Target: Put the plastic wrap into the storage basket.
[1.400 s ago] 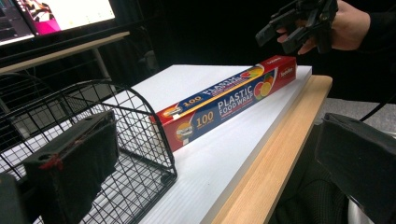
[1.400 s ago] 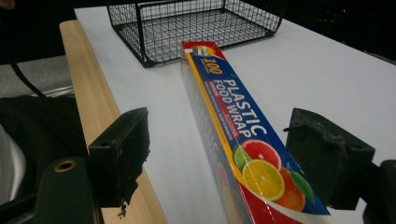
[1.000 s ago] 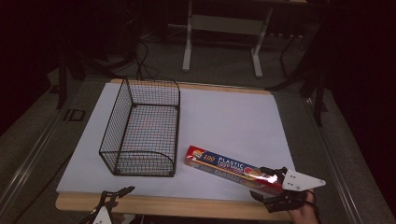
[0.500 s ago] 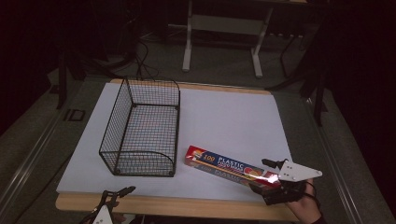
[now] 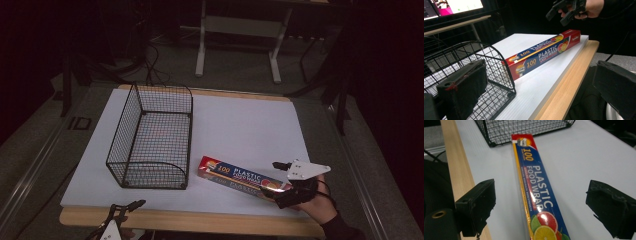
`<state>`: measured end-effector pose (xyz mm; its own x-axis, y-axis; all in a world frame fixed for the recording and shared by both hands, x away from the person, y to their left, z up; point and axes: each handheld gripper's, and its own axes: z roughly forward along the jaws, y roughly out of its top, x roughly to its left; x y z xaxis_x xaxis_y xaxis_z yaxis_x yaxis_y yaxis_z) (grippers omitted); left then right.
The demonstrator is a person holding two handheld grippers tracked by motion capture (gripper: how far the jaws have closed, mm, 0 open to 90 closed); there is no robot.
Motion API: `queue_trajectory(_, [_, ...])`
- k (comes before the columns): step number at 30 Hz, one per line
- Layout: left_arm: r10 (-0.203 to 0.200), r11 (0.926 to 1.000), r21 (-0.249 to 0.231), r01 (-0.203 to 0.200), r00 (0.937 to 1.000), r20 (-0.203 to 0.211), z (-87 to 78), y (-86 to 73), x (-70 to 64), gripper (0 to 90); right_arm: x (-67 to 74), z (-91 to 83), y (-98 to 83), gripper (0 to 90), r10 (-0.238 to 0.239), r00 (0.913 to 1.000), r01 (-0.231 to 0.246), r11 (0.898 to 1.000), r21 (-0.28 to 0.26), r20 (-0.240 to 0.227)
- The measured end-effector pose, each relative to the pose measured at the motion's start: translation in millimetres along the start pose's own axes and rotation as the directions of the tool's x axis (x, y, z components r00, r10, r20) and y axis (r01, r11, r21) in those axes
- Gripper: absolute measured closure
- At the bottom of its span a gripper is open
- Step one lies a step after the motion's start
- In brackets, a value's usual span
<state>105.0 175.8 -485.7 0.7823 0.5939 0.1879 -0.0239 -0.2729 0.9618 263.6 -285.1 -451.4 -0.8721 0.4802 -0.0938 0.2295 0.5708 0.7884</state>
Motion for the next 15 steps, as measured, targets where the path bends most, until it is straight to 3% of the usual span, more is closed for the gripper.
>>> queue_trajectory(11, [0.000,1.0000,0.003,0.000,1.0000,0.002,0.1,-0.2,-0.1,0.1,-7.4,21.6,7.9,10.2,-0.001,0.9988,0.006,0.995,0.095,-0.049])
queue_trajectory(15, [0.005,1.0000,0.007,-0.005,1.0000,0.003,0.3,-0.6,-0.2,0.1,-8.2,33.7,6.9,11.9,0.001,0.9974,0.010,0.989,0.149,-0.072])
